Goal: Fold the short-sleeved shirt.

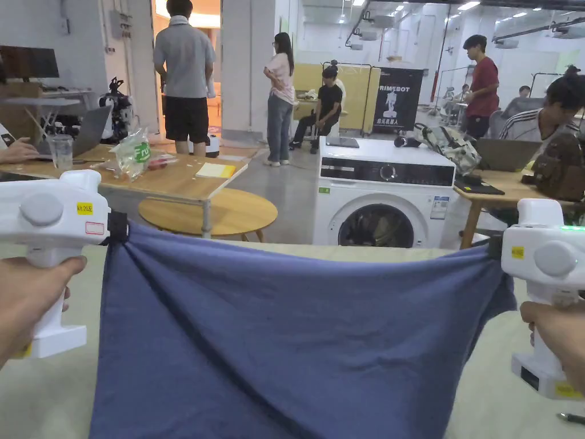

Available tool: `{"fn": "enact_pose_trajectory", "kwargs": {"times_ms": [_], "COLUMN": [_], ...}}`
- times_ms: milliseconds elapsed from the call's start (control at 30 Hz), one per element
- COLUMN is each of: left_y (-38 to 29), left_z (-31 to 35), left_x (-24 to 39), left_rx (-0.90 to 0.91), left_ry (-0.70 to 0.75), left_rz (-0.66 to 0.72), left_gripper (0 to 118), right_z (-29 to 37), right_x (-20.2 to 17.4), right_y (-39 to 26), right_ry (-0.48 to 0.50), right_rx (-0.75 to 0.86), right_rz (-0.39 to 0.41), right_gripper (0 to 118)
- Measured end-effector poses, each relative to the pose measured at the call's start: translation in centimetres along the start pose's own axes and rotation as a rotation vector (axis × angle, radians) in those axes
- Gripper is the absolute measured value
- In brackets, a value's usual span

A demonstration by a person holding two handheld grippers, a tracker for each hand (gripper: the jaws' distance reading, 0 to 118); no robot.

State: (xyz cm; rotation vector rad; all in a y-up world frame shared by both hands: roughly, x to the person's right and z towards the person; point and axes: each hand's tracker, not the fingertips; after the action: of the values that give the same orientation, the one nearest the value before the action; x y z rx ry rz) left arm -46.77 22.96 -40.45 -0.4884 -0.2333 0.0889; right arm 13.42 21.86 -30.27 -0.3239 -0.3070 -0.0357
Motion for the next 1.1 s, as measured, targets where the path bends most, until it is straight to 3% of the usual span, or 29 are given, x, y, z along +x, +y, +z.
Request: {"fn": "enact_pose_trajectory", "kwargs": {"times_ms": [767,1100], "left_y": [22.1,24.0], "left_z": [-1.0,0.3], "left_x": [2.0,2.6], "left_rx": [0.196,0.264], "left_ry": [0.004,0.023], "left_rz": [-0.032,-0.069], "left_gripper": [0,0], "right_z": [-2.4,-1.4], "right_x": [-2.1,-2.8], "right_y": [21.8,24.1], "right_ry": [-0.062,-0.095], "right_rx": [0.264,0.33], "right_rz": [0.039,0.045], "right_gripper": [0,0]}}
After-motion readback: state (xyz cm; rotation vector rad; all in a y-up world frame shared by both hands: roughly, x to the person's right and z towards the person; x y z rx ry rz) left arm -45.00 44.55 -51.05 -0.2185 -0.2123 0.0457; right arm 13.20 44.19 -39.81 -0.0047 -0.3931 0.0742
